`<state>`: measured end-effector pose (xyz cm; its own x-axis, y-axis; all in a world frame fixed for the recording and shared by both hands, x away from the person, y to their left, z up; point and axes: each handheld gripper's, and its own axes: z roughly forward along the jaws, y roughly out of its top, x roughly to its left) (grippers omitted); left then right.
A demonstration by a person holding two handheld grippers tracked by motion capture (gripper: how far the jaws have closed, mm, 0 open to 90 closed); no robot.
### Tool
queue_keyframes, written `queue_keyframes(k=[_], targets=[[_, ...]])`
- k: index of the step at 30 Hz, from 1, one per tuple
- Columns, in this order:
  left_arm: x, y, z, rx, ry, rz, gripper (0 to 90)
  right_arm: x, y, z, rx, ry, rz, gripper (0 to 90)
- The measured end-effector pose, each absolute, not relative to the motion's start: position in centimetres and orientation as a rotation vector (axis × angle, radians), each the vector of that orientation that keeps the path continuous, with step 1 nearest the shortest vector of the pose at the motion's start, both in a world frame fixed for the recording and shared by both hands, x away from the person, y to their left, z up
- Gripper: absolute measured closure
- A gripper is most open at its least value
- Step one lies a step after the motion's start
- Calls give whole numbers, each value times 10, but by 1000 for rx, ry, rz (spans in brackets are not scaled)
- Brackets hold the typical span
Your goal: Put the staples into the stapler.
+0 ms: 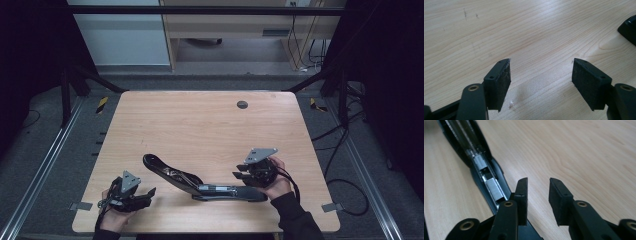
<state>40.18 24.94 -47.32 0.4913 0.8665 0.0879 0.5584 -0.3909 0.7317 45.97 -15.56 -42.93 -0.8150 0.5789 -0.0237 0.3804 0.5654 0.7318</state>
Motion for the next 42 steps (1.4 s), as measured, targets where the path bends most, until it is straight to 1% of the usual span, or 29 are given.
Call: queue_keyframes(k=[2,5,13,15,19,20,33,42], targets=[[401,249,-472,2091,1163,618,304,456,-161,-428,818,2498,1124,684],[400,249,-472,2085,1159,619,300,451,-167,-430,856,2464,1133,630],[397,249,-466,2047,1149,619,295,444,-182,-433,964,2386,1129,583],[396,249,-465,2039,1140,620,292,444,-187,-436,995,2361,1118,556],[394,250,-462,1997,1131,608,288,442,-197,-441,1076,2318,1106,541],[393,250,-461,1990,1124,605,285,441,-201,-443,1086,2298,1095,523],[386,252,-450,1905,1081,607,265,421,-232,-461,1222,2222,1067,515],[381,250,-441,1868,1045,597,245,413,-238,-466,1246,2186,1070,517]])
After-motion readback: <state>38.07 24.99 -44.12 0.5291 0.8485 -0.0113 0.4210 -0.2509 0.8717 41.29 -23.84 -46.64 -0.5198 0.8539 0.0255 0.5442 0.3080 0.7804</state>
